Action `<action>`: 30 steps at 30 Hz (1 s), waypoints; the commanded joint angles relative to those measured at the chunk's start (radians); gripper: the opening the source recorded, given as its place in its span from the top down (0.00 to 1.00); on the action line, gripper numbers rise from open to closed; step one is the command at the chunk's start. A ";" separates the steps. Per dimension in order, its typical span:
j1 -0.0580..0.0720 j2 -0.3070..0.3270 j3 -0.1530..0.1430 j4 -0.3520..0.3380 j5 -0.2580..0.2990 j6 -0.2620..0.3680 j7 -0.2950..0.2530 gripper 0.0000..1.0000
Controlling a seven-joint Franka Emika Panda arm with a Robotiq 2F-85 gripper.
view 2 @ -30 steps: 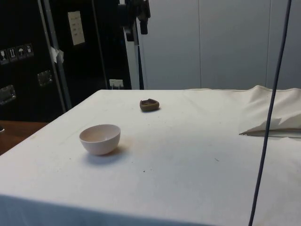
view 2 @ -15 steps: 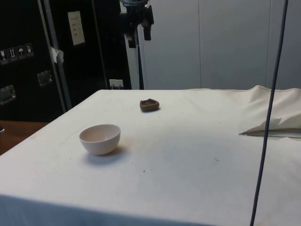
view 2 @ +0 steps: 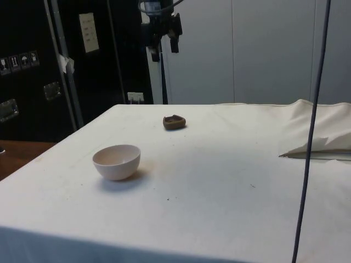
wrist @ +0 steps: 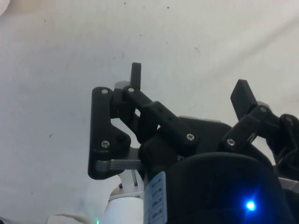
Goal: Pour the coffee beans from the cup into the bowl.
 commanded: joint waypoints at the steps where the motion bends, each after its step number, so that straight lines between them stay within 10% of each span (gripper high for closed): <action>1: -0.003 0.007 -0.002 0.004 0.008 0.004 0.001 0.00; 30: -0.002 0.081 -0.066 0.053 0.023 0.004 0.074 0.00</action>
